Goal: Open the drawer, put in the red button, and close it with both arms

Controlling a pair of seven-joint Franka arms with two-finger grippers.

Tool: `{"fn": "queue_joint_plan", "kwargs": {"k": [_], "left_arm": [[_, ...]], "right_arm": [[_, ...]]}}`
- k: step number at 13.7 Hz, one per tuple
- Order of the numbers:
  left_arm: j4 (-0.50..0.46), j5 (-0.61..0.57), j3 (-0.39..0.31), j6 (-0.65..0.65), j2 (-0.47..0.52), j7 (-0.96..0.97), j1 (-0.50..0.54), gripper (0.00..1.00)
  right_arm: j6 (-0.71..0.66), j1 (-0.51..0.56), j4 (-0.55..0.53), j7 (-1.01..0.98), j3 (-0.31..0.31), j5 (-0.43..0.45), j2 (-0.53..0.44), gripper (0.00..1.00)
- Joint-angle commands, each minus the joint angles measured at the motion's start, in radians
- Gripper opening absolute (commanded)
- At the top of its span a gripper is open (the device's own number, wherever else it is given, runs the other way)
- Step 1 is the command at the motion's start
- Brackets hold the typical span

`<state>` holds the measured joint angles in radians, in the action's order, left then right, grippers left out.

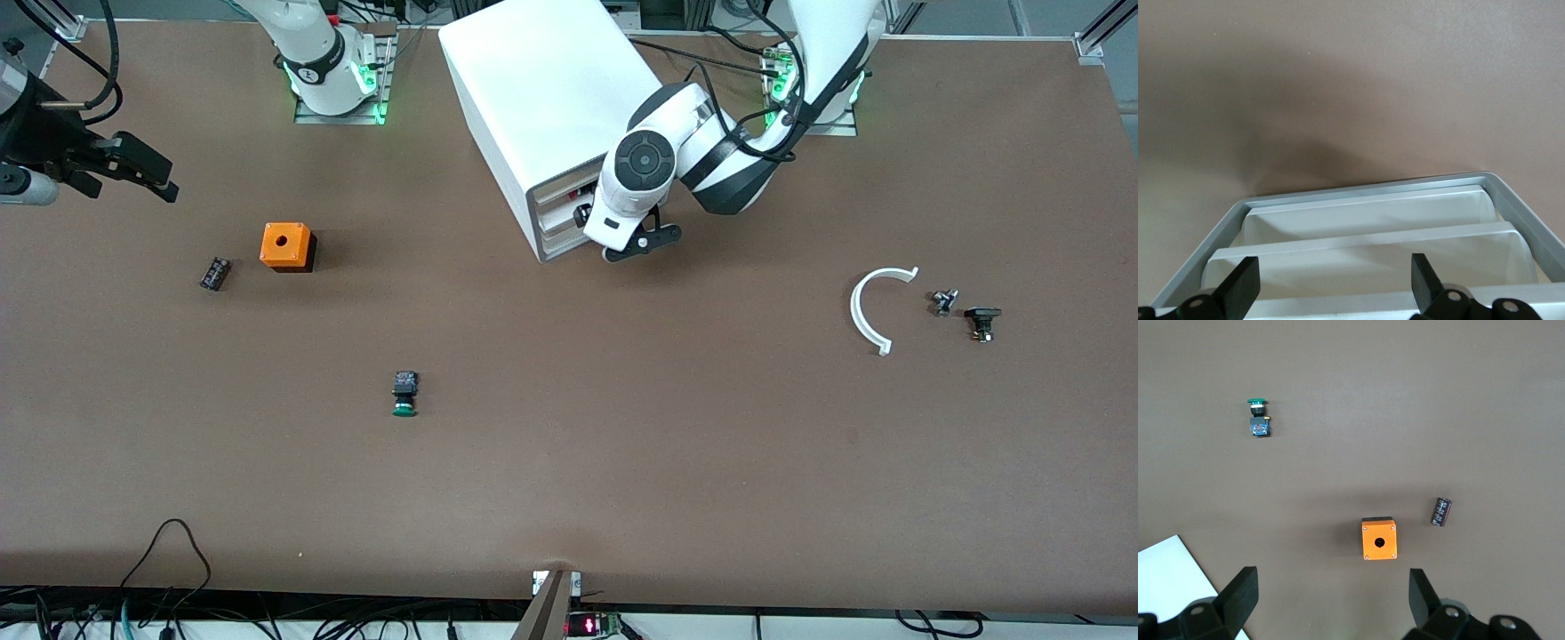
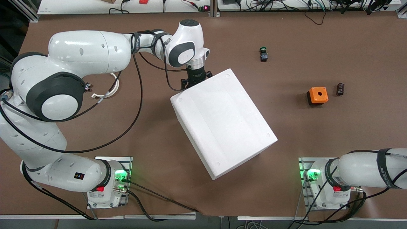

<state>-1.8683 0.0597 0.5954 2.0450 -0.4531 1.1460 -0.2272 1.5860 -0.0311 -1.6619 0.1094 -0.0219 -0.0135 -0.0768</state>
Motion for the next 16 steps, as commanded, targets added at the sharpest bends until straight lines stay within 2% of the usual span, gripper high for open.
{"fn": "queue_joint_plan", "kwargs": {"k": [1, 6, 9, 13, 16], "left_arm": [[-0.028, 0.037, 0.015, -0.008, 0.033, 0.003, 0.011, 1.0], [-0.017, 0.037, 0.015, -0.022, 0.04, -0.017, 0.02, 1.0], [0.058, 0.016, 0.014, -0.087, 0.06, -0.022, 0.068, 1.0], [0.201, 0.006, 0.014, -0.276, 0.076, -0.216, 0.19, 1.0], [0.241, -0.029, 0.009, -0.331, 0.114, -0.381, 0.273, 1.0]], "right_arm": [[0.005, -0.003, -0.012, -0.014, -0.007, -0.016, -0.015, 1.0], [-0.003, -0.01, 0.017, -0.011, -0.009, -0.013, 0.005, 1.0], [-0.006, -0.01, 0.019, -0.007, -0.009, -0.009, 0.006, 1.0], [-0.006, -0.01, 0.021, -0.01, -0.009, -0.005, 0.006, 1.0], [-0.006, -0.01, 0.021, 0.024, -0.007, -0.003, 0.006, 1.0]]}}
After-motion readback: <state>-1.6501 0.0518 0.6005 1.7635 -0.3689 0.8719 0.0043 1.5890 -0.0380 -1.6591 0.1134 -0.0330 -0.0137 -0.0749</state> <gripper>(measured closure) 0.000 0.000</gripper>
